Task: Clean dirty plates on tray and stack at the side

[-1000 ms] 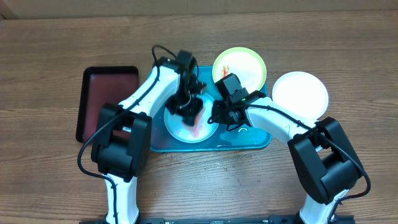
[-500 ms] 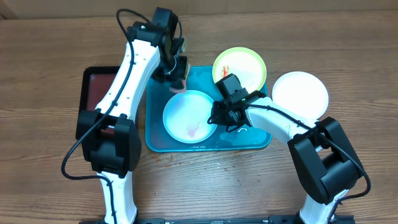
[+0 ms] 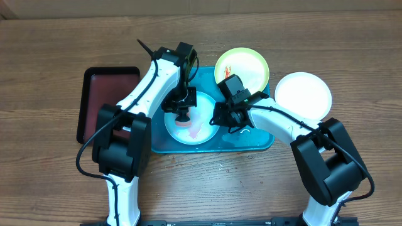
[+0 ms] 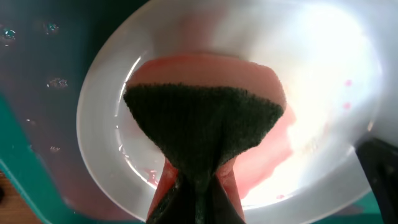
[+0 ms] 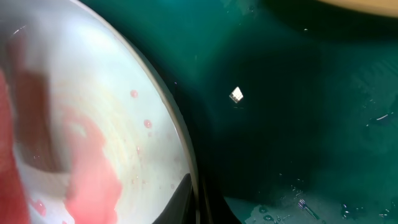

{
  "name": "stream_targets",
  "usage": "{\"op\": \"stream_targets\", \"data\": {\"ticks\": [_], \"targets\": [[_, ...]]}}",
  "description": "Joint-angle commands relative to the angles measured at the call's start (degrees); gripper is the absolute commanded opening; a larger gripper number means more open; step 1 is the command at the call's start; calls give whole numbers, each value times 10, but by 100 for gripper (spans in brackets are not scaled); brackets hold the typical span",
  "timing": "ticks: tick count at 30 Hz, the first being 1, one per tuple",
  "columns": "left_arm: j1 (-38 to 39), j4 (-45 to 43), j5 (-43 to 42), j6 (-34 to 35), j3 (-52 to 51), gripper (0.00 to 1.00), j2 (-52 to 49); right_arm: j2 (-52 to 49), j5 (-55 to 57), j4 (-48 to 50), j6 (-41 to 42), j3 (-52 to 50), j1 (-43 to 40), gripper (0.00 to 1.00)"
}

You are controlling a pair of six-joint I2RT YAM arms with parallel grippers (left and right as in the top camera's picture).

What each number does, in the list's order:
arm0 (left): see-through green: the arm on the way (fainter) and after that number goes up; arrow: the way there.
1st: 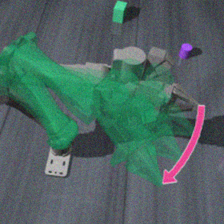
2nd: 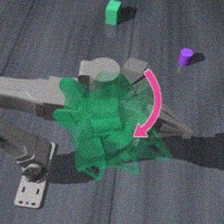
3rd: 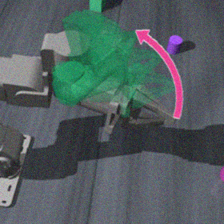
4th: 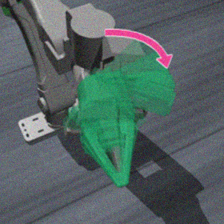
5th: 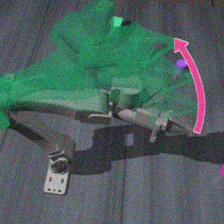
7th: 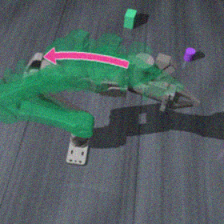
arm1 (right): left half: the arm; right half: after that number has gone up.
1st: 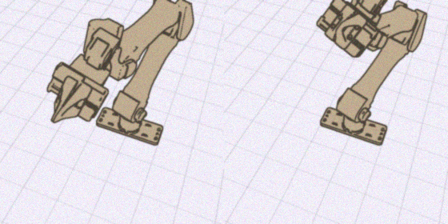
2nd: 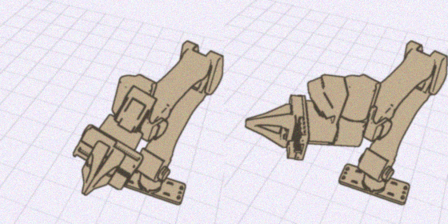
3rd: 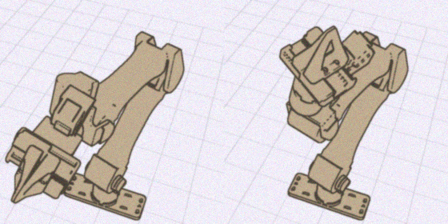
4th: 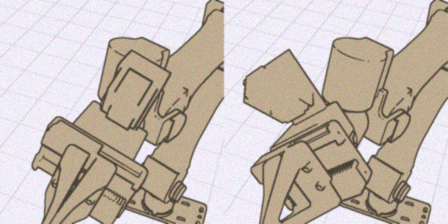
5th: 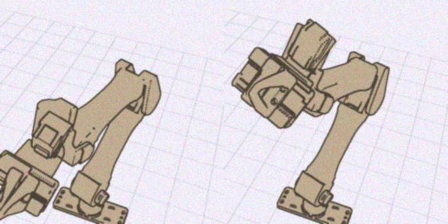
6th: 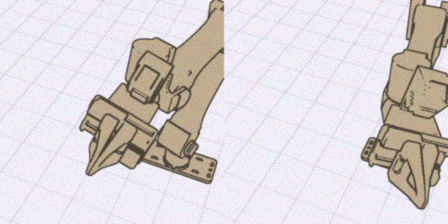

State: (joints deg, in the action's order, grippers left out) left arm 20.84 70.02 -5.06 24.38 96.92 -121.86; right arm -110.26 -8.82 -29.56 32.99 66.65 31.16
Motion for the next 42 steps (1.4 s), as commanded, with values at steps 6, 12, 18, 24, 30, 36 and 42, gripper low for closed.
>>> {"op": "stream_targets", "data": {"ticks": [6,12,18,24,30,36,42], "targets": [[23,-72,5,55,-51,4,4,-10,-3,-5,0,-1,3,4],[35,-110,-25,47,-68,4,4,-10,-3,-5,0,-1,3,5],[44,-132,-171,-140,-68,4,4,-10,-3,-5,0,-1,3,4],[45,-113,-231,-251,-68,4,4,-10,-3,-5,0,-1,3,5],[42,-76,-141,-232,-68,4,4,-10,-3,-5,0,-1,3,4],[42,-11,131,-54,-68,4,4,-10,-3,-5,0,-1,3,4],[42,-14,209,10,-67,4,4,-10,-3,-5,0,-1,3,4]]}}
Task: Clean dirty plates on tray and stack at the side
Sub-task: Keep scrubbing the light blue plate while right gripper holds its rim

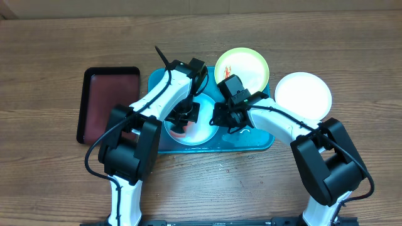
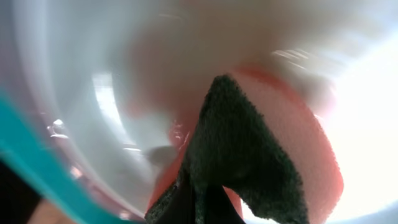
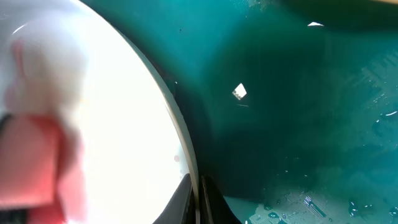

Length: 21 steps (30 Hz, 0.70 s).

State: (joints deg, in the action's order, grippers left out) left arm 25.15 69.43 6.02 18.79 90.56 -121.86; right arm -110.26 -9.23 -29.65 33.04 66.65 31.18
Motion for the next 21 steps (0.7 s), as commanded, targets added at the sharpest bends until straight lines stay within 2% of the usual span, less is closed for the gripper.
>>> {"op": "stream_targets", "data": {"ticks": [1,4,11,13,19,21], "targets": [[-1,-17,103,73,-4,4,4,-10,2,-4,0,-1,2,4],[-1,-61,111,90,-4,4,4,-10,2,-4,0,-1,2,4],[0,-162,93,83,-3,4,4,-10,2,-5,-1,-1,2,4],[0,-173,29,32,-3,4,4,-10,2,-5,-1,-1,2,5],[0,-154,-260,-194,-3,4,4,-10,2,-4,-1,-1,2,4],[0,-143,-285,-216,-3,4,4,-10,2,-4,-1,-1,2,4]]}}
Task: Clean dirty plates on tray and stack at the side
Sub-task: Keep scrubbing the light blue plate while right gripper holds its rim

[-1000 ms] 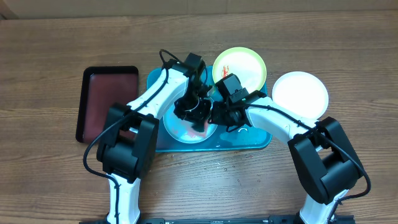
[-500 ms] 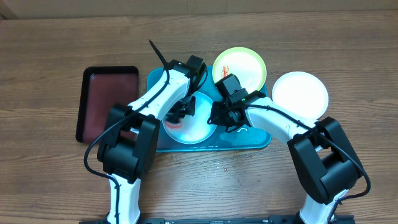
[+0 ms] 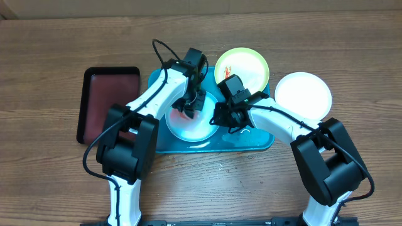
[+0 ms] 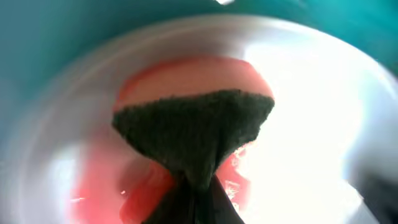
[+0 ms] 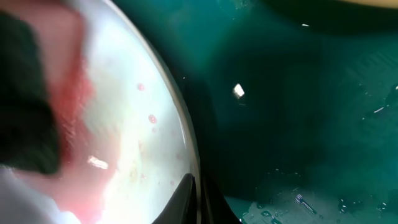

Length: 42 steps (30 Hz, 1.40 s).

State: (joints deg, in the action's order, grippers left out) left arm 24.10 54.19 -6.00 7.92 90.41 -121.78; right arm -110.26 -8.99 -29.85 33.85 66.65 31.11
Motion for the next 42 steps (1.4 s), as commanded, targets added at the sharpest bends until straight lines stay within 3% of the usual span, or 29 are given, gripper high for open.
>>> {"op": "stream_targets", "data": {"ticks": [1,5,12,16,20,28,32,37,42], "targets": [[10,11,-160,-107,-1,4,3,-10,0,-2,-9,-1,3,4],[9,6,-80,-62,-1,4,3,-10,0,-2,-9,-1,3,4],[10,78,175,156,25,4,3,-10,0,-2,-9,-1,3,4],[11,134,250,230,57,4,3,-10,0,-2,-9,-1,3,4],[11,148,228,228,71,4,3,-10,0,-2,-9,-1,3,5],[13,148,-22,86,66,4,3,-10,-1,-2,-9,-1,3,5],[14,146,-32,66,52,4,3,-10,-1,-3,-9,-1,3,5],[14,144,-76,-14,48,4,3,-10,-1,-3,-9,-1,3,5],[14,107,-18,21,45,4,3,-10,-1,-3,-9,-1,3,5]]}}
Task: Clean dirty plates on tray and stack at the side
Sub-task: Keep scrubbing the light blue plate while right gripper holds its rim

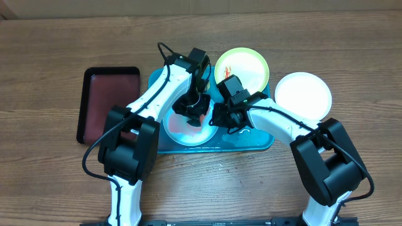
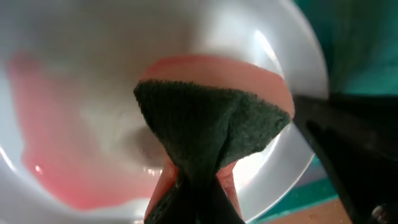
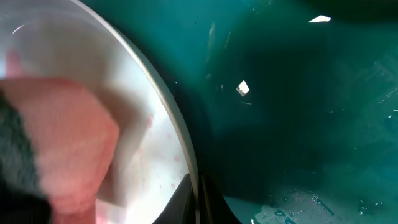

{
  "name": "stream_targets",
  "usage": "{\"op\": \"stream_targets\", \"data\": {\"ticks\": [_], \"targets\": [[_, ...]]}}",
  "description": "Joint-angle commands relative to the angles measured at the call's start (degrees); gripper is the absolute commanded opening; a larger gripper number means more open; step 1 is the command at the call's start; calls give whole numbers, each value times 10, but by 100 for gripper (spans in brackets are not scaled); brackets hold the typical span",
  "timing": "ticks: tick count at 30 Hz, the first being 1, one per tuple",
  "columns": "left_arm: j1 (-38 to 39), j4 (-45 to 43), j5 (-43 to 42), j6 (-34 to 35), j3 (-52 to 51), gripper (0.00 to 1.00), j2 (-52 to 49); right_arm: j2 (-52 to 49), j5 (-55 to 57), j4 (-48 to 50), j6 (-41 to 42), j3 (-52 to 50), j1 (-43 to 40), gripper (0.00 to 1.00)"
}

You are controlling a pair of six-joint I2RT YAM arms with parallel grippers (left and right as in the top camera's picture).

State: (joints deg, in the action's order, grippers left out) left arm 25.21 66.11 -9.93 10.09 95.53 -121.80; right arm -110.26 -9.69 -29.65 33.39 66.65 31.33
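A white plate (image 1: 179, 133) smeared with pink liquid lies on the teal tray (image 1: 251, 141). My left gripper (image 1: 195, 114) is shut on a pink sponge (image 2: 214, 115) with a dark green scouring face, pressed onto the plate's right part. In the left wrist view the gripper (image 2: 196, 202) pinches the sponge from below. My right gripper (image 1: 216, 118) is shut on the plate's right rim (image 3: 181, 134), one finger on each side of it, as the right wrist view (image 3: 198, 196) shows. A green plate (image 1: 242, 68) with a red stain sits at the tray's back right.
A clean white plate (image 1: 303, 94) rests on the wooden table to the right of the tray. A dark red tray (image 1: 103, 100) lies to the left. Water drops cover the teal tray's floor (image 3: 298, 99).
The left gripper has moved with the sponge from the plate's far edge to its right part, close to the right gripper. The right gripper has kept its hold on the rim.
The sponge was on the middle of the plate, then at its near left, then at its far edge, and is now on its right part. The pink smear has shifted about the plate. The right gripper held the rim at every moment.
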Motion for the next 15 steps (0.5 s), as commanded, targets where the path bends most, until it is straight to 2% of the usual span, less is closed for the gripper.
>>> {"op": "stream_targets", "data": {"ticks": [1,7,12,15], "targets": [[3,-21,35,13,-7,4,3,-10,6,-5,-4,-1,1,5],[3,-45,66,34,-7,4,3,-10,6,-5,-4,-1,1,5],[3,-44,193,108,-7,4,2,-10,6,-5,-4,-1,1,5],[3,-42,237,134,-7,4,2,-10,6,-5,-4,-1,1,5]]}}
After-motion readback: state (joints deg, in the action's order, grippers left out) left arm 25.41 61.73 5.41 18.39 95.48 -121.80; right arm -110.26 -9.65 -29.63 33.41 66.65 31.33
